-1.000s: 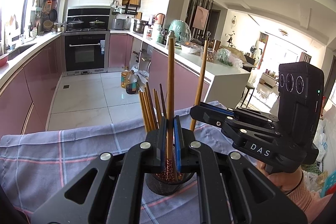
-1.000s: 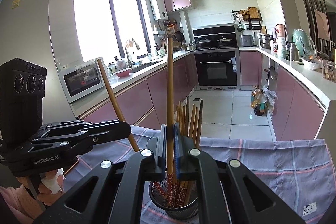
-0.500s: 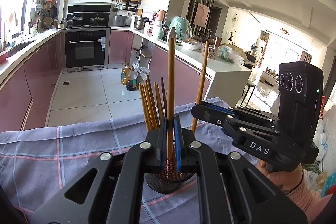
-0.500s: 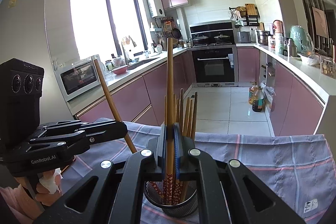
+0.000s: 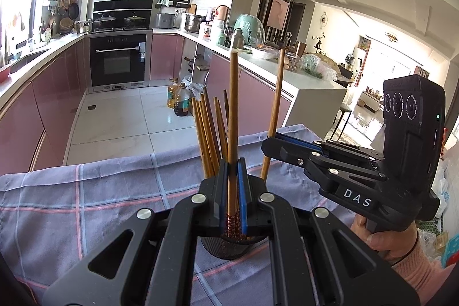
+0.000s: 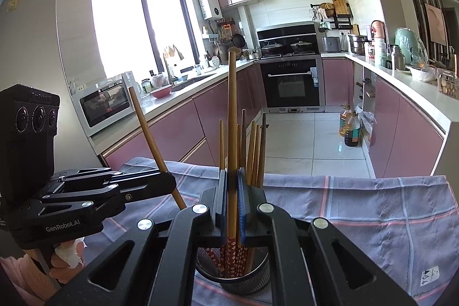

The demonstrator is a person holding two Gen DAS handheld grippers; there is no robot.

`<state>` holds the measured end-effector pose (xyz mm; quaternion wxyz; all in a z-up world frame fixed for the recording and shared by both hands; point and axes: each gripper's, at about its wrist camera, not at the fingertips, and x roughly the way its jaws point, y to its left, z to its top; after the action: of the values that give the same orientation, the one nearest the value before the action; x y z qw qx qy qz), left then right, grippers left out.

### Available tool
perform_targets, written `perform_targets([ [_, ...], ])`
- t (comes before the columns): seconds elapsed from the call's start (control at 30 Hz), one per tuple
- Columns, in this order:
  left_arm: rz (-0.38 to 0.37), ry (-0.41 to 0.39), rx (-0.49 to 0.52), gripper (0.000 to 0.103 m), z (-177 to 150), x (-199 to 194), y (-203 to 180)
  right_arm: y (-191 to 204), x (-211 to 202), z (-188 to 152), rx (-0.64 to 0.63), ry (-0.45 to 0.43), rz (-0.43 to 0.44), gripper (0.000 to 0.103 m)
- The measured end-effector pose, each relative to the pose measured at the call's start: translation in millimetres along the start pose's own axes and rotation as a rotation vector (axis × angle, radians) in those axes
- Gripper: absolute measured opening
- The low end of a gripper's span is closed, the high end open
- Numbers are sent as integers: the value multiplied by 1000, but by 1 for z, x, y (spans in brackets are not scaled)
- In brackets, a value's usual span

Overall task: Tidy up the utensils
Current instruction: 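Lower the left chopstick into the mesh cup while the right gripper inserts its own, then open both grippers and pull them back from the mesh cup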

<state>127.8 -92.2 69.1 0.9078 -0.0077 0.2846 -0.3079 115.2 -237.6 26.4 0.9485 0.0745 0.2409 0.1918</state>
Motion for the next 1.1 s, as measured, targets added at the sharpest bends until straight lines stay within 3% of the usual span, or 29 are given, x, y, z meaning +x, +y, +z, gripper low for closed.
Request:
perform_targets([
  [1.1, 34, 86, -13, 8, -10, 39, 19, -5, 36, -15, 20, 105, -14, 6],
])
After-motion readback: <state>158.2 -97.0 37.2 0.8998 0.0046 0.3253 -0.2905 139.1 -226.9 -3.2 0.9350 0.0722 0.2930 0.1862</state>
